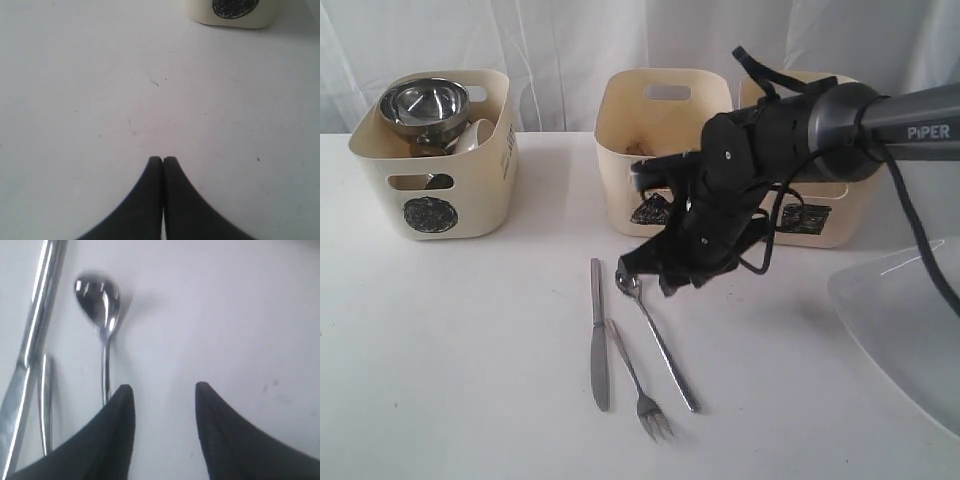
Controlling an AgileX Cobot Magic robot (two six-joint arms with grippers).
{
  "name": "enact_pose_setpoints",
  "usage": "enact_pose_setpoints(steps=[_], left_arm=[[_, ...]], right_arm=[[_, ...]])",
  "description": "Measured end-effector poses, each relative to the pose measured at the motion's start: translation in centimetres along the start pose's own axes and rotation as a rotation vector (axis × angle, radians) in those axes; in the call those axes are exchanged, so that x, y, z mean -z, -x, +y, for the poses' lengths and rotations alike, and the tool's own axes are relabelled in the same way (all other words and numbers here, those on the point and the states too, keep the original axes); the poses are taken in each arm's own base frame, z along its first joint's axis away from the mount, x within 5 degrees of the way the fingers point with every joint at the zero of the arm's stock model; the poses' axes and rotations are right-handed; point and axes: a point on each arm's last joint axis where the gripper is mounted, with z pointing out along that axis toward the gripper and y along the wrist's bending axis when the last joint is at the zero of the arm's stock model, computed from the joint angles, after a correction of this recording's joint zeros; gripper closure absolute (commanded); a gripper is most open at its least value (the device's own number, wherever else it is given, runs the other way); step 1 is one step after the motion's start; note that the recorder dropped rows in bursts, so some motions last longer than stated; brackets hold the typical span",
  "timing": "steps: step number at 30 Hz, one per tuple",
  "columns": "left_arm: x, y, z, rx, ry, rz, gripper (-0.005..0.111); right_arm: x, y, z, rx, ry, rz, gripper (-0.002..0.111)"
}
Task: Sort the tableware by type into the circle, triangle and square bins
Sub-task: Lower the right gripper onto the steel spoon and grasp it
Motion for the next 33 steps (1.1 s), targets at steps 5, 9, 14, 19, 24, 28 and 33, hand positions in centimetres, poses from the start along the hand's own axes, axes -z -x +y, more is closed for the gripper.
enact_pose_setpoints(steps=[5, 9, 14, 19, 24, 28, 33], left_arm=[[0.0, 0.0, 0.0, 0.0, 0.0, 0.0, 0.107], [0.0, 0.0, 0.0, 0.0, 0.0, 0.0, 0.107], [0.0, 0.0, 0.0, 0.0, 0.0, 0.0, 0.107], [0.0, 0.0, 0.0, 0.0, 0.0, 0.0, 0.107], [0.0, 0.0, 0.0, 0.0, 0.0, 0.0, 0.107], [0.0, 0.0, 0.0, 0.0, 0.0, 0.0, 0.107], [0.0, 0.0, 0.0, 0.0, 0.0, 0.0, 0.107]], right_arm=[[-0.1, -1.5, 2.3, 0.077, 0.014, 0.109, 0.07], [-0.2, -1.1, 3.2, 0.075, 0.04, 0.042, 0.07], [-0.2, -0.8, 3.4, 0.062, 0.055, 0.016, 0.07], [-0.2, -0.6, 3.4, 0.061, 0.057, -0.008, 0.07], [-1.2, -0.7, 3.4, 0.06, 0.055, -0.003, 0.07], [-2.9, -1.5, 3.2, 0.059, 0.044, 0.081, 0.07], [-3.4, -1.8, 3.2, 0.058, 0.041, 0.108, 0.077]])
